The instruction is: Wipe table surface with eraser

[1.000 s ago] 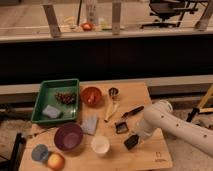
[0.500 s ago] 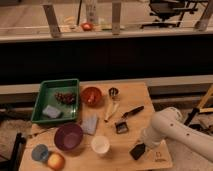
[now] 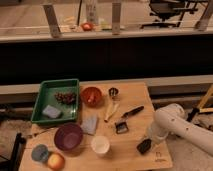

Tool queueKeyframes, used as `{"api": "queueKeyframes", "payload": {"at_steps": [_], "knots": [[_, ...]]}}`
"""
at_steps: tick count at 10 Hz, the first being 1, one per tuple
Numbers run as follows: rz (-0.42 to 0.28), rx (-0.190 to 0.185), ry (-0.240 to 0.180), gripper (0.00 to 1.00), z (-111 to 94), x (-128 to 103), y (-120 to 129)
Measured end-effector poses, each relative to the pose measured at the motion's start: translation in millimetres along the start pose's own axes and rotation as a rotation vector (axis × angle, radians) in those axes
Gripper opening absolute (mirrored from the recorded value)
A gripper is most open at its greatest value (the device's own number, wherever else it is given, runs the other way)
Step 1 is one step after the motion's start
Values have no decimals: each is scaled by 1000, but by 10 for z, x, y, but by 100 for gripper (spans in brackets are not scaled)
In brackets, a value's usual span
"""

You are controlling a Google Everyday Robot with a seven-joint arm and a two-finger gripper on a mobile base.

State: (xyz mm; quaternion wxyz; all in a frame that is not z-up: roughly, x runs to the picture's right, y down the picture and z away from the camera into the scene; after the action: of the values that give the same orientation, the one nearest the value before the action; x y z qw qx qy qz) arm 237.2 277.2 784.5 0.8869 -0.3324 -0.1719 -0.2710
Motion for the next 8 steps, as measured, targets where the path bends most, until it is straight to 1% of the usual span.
{"api": "queueKeyframes", "payload": {"at_steps": [1,3,4,5,7,8], "knots": [[-1,4,9,0,-5,33,-95],[-25,22,11,0,-53,-65,-242],[-49,34,6,0,-74,-173,-330],[-90,44,-6,0,-88,-338,-429],[-162,49,-27,0,-73,-608,-490],[-190,46,-37,0,-54,-741,-468]]}}
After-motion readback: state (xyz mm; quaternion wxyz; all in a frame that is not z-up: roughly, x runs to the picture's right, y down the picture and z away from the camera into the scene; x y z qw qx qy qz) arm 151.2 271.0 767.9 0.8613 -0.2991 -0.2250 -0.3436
